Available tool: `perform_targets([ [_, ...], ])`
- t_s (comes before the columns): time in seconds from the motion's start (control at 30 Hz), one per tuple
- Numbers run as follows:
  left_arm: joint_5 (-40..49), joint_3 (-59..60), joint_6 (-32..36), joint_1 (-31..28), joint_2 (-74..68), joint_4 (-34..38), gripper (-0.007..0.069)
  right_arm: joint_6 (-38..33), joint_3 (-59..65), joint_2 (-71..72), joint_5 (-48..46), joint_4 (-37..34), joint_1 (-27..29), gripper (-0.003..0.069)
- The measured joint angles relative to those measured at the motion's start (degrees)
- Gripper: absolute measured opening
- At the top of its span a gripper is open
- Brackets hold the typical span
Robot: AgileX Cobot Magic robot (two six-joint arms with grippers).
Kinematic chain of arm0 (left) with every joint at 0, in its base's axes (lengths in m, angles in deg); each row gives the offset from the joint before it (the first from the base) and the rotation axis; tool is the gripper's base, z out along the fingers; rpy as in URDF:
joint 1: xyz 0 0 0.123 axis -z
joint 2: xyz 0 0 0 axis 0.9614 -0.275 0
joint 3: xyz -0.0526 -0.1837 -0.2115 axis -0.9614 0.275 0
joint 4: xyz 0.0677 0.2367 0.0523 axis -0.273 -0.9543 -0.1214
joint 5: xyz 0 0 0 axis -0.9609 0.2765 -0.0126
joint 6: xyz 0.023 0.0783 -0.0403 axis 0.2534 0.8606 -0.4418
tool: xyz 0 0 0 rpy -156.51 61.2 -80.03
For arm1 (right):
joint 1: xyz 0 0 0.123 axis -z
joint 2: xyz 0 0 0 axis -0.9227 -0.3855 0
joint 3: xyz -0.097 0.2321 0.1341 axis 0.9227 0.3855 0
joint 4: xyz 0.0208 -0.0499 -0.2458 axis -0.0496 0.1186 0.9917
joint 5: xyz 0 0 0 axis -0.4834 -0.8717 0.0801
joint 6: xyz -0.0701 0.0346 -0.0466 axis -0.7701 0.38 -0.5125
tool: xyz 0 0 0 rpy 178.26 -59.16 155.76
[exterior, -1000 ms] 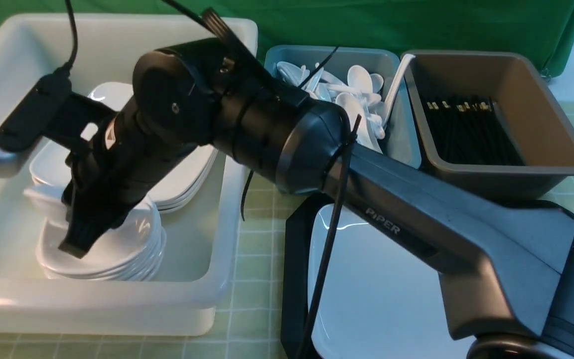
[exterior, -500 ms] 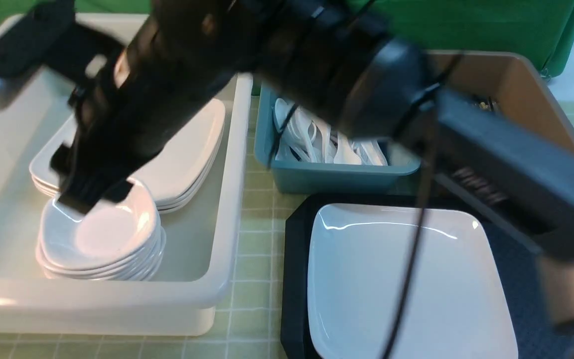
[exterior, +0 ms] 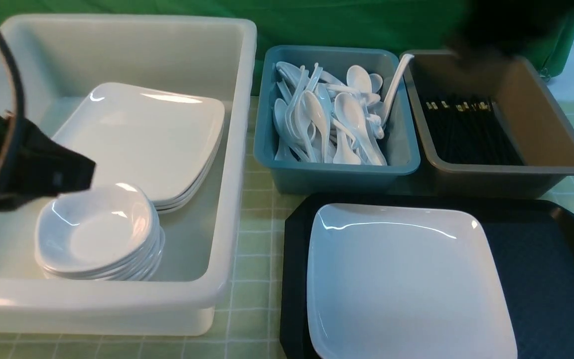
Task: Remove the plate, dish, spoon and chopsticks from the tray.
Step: Use the right arm to grab a plate from the dinner plate
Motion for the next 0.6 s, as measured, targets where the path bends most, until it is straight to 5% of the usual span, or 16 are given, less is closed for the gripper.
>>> perform_targets([
  [0.2, 0.14, 0.0, -1.6, 1.99, 0.0, -2.89, -0.0015, -10.56, 23.97, 0.21, 7.73, -19.6, 17.48, 0.0135],
  [0.23, 0.14, 0.0, -1.65, 1.99, 0.0, -4.3, -0.0015, -14.88, 29.05, -1.55, 10.74, -25.53, 20.37, 0.0221],
  [0.43, 0.19, 0.0, -2.7, 1.99, 0.0, -7.6, -0.0015, -20.1, 32.01, -10.43, 19.15, -30.27, 23.26, 0.043],
  [0.6, 0.44, 0.0, -5.17, 1.99, 0.0, -11.77, -0.0015, -21.24, 27.13, -18.23, 20.84, -31.53, 23.1, 0.0477],
])
